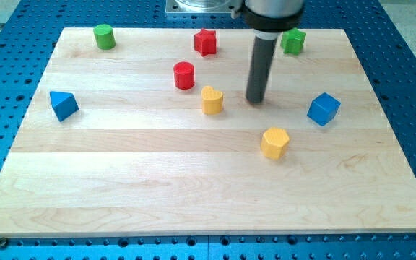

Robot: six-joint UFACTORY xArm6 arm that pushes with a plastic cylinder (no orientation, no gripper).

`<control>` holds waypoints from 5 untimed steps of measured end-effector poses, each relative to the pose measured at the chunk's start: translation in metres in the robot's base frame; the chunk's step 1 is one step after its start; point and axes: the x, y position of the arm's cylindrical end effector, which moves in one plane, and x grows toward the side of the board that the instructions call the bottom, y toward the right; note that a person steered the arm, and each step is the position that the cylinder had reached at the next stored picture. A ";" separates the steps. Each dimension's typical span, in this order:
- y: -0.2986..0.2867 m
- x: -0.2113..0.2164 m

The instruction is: Keep the yellow heart at the bottom center

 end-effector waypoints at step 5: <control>-0.089 0.112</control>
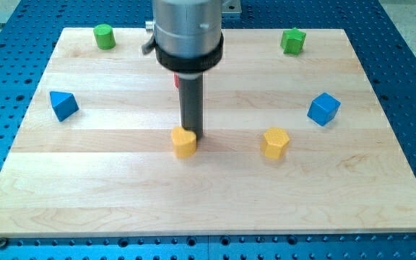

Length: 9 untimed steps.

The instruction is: Keep the yellow heart at the bottom center

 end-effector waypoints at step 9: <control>0.015 0.117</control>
